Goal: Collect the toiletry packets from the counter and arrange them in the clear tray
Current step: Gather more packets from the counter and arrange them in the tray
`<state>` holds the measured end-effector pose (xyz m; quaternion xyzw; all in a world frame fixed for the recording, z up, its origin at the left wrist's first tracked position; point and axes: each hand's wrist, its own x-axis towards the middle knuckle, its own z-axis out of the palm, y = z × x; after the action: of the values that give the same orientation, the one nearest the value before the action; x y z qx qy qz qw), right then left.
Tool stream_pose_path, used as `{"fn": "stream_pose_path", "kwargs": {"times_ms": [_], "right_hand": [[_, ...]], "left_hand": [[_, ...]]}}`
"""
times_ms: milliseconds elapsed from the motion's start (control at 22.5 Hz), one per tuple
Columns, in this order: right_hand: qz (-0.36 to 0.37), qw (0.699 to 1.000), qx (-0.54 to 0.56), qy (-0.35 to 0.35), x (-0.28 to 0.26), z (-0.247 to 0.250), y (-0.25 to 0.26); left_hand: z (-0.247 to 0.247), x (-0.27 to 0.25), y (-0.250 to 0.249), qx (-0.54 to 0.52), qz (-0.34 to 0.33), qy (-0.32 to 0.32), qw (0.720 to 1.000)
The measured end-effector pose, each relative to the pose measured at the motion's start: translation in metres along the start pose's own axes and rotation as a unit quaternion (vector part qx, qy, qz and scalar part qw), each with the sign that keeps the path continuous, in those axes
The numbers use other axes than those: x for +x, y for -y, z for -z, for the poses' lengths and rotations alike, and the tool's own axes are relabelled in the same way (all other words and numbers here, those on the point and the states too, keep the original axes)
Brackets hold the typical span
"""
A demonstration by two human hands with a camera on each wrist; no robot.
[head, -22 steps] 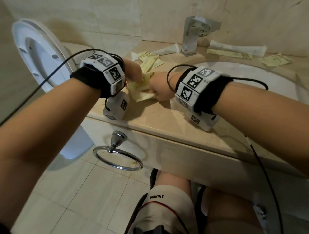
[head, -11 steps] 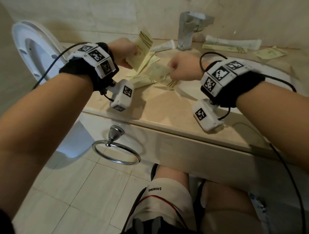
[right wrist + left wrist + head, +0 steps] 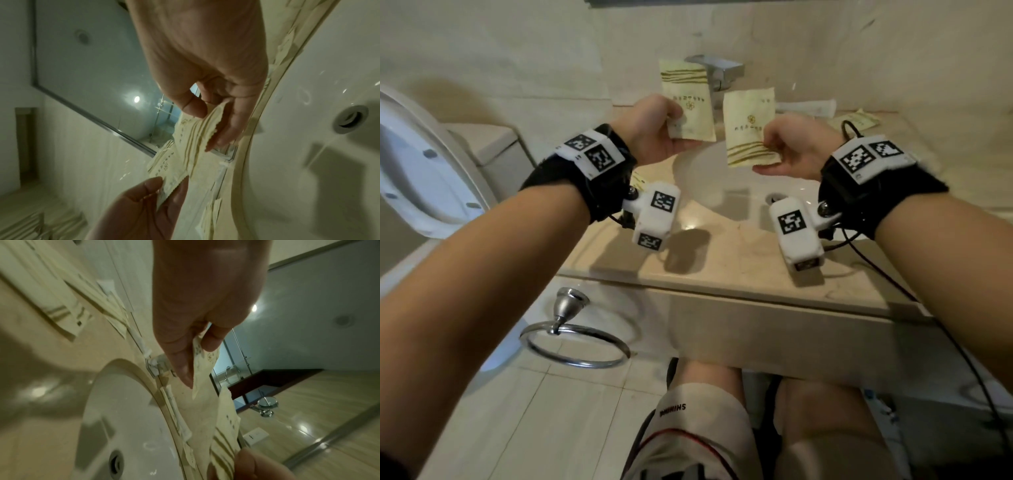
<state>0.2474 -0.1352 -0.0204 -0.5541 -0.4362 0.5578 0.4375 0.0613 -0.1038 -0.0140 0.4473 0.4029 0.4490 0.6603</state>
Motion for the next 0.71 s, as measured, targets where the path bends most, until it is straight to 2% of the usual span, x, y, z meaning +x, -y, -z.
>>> {"fn": "stream_pose_path", "kwargs": {"times_ms": [355, 489, 711], "right_hand": [[0.001, 0.995, -0.007, -0.102, -0.022, 0.055, 0.002], [0.003, 0.993, -0.006, -0.120, -0.030, 0.073, 0.005], [0.026, 0.983, -0.005, -0.179, -0.047, 0.110, 0.010]], "left_hand": [[-0.065, 0.025, 0.017, 0.029, -0.010, 0.075, 0.997], [-0.086, 0.031, 0.023, 0.030, -0.012, 0.100, 0.994], [-0.121, 0.044, 0.031, 0.030, 0.006, 0.128, 0.991]]}}
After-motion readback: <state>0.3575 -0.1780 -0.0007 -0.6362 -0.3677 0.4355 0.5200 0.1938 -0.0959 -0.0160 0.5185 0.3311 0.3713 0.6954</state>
